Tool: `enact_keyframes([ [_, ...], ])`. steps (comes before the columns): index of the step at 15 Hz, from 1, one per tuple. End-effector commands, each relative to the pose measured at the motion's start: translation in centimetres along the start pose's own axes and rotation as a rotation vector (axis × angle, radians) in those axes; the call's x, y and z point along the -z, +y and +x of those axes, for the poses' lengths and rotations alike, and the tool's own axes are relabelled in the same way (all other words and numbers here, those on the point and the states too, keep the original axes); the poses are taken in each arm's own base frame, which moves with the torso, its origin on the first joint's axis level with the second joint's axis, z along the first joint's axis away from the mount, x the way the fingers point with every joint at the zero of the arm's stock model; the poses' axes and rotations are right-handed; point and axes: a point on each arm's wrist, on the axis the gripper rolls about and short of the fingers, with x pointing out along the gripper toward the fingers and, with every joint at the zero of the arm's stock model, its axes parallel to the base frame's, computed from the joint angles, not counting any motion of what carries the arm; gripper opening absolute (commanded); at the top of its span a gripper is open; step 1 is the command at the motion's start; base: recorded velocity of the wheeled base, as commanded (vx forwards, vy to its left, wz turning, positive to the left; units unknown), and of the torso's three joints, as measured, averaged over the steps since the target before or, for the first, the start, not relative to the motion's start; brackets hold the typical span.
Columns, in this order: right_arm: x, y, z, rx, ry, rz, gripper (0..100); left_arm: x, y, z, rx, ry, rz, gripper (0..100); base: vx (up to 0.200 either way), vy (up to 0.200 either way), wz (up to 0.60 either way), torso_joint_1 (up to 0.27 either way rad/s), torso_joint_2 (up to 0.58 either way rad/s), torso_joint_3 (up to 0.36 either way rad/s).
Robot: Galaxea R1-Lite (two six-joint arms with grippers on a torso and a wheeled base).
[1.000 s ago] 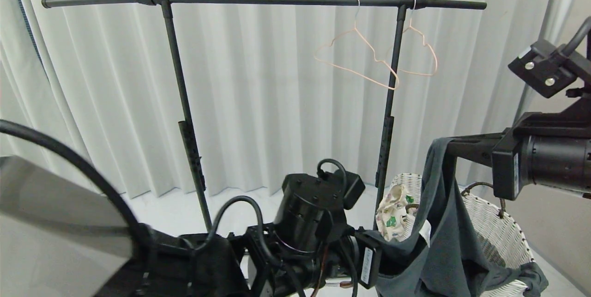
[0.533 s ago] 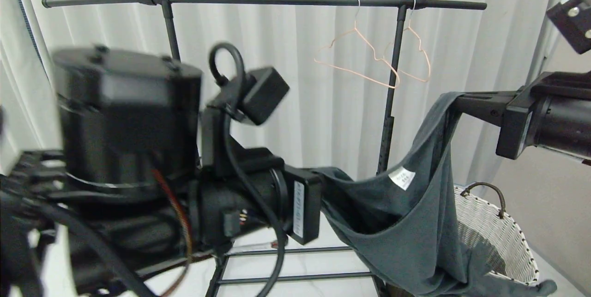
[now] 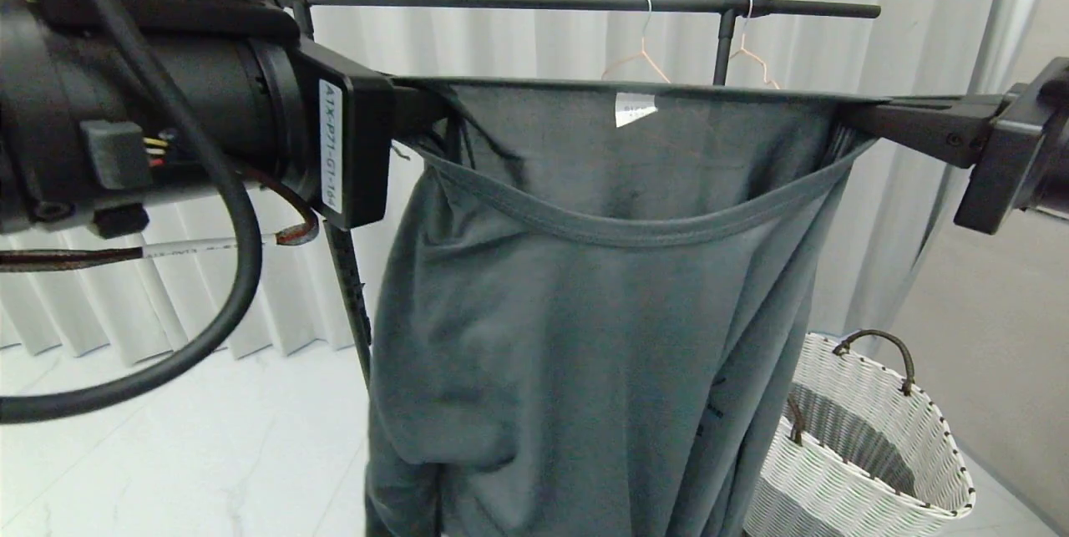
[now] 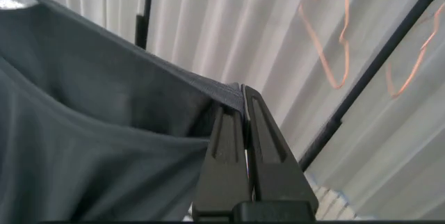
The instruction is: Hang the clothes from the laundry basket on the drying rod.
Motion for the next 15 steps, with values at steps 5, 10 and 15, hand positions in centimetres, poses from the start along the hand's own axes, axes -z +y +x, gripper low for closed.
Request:
enact_keyframes([
  [5, -3.1, 0.6, -2.0, -0.068, -0.003, -0.011, 0, -1.5, 0.7, -0.6, -0.025, -0.053, 0.092, 0, 0.000, 0.000, 0.00, 0.000, 0.00, 0.000],
  [10, -5.0, 0.4, -3.3, -0.079, 0.041, -0.010, 0, -1.4, 0.7, -0.7, -0.024, -0.053, 0.113, 0, 0.000, 0.000, 0.00, 0.000, 0.00, 0.000],
  [15, -6.3, 0.3, -8.5, -0.189, 0.175, 0.005, 0, -1.1, 0.1, 0.6, -0.026, -0.082, 0.106, 0, 0.000, 0.000, 0.00, 0.000, 0.00, 0.000],
])
